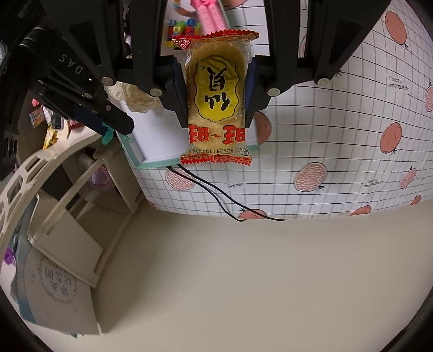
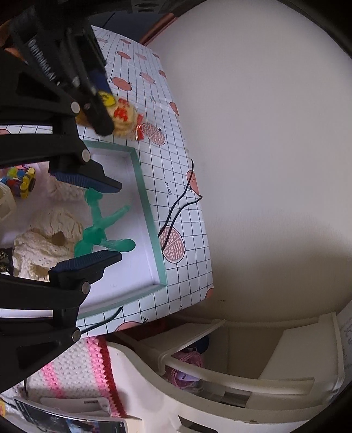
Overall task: Organize objects
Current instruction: 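Carry the yellow packet with the left tool while the right tool carries the green toy to the tray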
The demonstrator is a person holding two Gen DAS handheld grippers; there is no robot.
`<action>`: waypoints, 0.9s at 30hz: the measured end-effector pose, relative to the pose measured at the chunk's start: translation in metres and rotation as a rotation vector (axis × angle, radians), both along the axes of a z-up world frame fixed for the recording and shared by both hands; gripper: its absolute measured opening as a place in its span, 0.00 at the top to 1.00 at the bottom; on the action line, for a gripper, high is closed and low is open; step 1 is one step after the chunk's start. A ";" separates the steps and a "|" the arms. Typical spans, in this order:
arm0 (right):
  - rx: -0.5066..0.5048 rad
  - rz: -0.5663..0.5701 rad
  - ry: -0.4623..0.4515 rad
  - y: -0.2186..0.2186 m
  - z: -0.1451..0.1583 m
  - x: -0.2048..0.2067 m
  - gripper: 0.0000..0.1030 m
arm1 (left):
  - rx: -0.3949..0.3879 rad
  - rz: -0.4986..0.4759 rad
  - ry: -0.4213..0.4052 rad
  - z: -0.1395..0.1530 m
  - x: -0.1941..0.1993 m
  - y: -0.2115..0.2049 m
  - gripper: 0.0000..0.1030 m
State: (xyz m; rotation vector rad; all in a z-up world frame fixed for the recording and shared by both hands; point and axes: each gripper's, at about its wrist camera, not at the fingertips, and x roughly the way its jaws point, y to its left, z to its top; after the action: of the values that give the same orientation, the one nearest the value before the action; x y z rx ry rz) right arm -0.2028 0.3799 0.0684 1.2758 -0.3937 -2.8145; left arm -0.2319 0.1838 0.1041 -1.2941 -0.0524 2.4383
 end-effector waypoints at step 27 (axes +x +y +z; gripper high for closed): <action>0.023 -0.023 -0.150 0.011 -0.055 -0.009 0.54 | -0.065 -0.076 -0.082 -0.056 0.004 0.045 0.63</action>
State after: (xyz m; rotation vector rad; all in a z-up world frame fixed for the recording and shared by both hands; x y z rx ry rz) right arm -0.2122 0.3908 0.0131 1.5018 -0.3831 -2.7587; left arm -0.2283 0.2284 0.0479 -1.3980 0.0533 2.3400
